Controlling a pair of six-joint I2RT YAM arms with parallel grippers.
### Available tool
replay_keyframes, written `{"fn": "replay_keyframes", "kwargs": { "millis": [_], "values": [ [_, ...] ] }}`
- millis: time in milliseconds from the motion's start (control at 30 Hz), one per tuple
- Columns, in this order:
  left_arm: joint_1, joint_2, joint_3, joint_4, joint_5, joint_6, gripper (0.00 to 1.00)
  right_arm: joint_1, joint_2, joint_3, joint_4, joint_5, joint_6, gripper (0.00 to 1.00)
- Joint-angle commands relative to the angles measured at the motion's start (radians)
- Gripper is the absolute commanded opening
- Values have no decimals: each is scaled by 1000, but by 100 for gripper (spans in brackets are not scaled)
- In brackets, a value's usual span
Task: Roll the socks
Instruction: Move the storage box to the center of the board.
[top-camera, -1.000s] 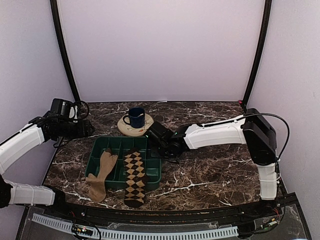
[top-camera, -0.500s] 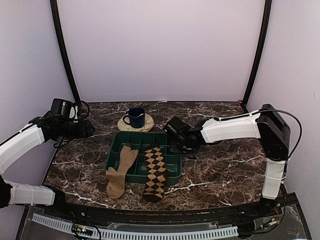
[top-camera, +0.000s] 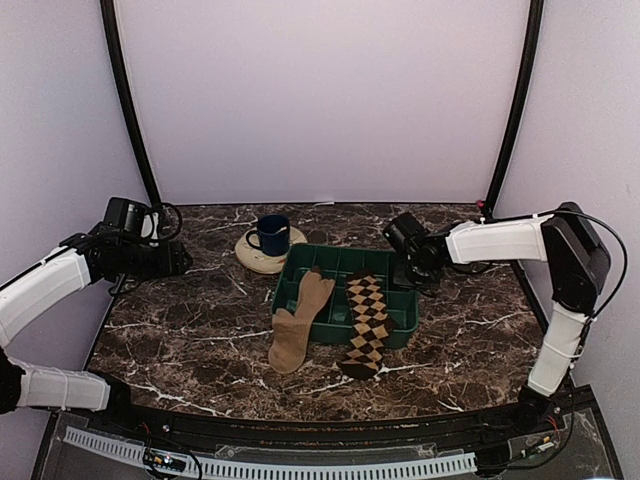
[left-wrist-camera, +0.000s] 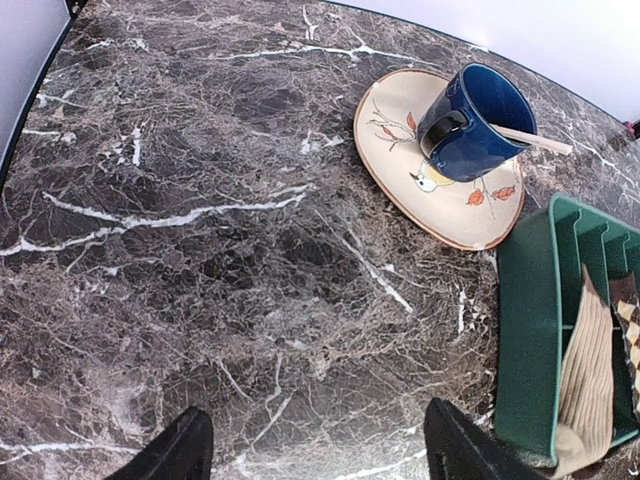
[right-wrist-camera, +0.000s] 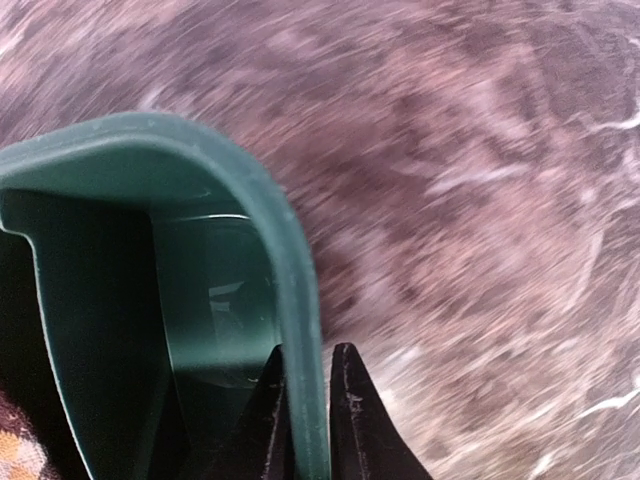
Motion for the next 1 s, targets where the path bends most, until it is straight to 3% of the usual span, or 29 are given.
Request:
{"fn": "replay_keyframes", "kwargs": {
  "millis": [0,267,967],
  "values": [
    [-12,9,25,-5,17,9,75,-99,-14,-16,1,68,-44,11],
    [-36,45,42,1,16,0,75,-226,-9,-30,46,47,-137,12],
    [-226,210,65,177,135,45,76,-375,393,571,55,-45,-447,18]
  ]
}}
